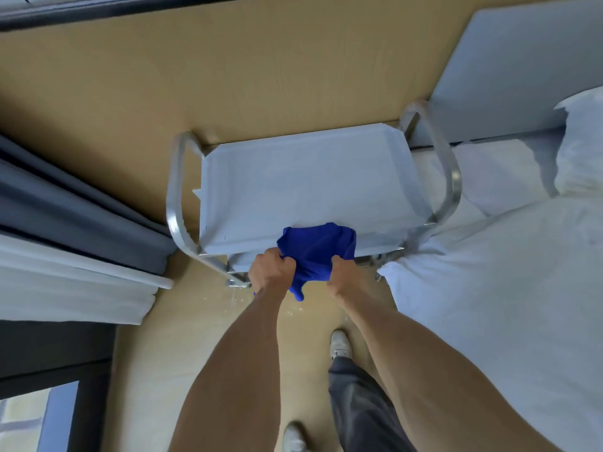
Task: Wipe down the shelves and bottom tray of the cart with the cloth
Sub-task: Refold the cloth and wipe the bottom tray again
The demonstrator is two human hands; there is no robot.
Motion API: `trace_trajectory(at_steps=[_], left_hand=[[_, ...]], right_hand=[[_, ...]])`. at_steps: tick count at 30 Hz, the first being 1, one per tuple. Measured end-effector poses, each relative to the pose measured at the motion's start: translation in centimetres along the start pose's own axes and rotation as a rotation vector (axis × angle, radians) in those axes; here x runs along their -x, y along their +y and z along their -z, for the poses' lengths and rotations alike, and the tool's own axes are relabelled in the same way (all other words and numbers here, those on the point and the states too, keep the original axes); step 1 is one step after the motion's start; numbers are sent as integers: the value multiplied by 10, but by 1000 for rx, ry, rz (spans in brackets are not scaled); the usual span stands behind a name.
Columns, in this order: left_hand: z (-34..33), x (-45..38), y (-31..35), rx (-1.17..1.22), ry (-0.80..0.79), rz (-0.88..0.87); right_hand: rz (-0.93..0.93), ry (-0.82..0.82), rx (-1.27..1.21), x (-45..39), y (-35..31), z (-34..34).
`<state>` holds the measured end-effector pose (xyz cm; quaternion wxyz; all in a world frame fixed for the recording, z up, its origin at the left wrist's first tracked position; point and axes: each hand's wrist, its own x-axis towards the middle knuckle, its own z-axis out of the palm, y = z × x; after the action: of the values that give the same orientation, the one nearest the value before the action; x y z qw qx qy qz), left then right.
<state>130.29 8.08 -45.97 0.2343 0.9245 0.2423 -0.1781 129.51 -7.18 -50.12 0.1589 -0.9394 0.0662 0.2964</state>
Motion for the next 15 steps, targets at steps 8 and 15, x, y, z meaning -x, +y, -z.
trace_trajectory(at_steps=[8,15], left_hand=[[-17,96,-96,-12,-30,141],[-55,114,-136,406,-336,443]], right_hand=[[-125,22,-108,120,3,-59],[-341,161,-642,161,0,-135]])
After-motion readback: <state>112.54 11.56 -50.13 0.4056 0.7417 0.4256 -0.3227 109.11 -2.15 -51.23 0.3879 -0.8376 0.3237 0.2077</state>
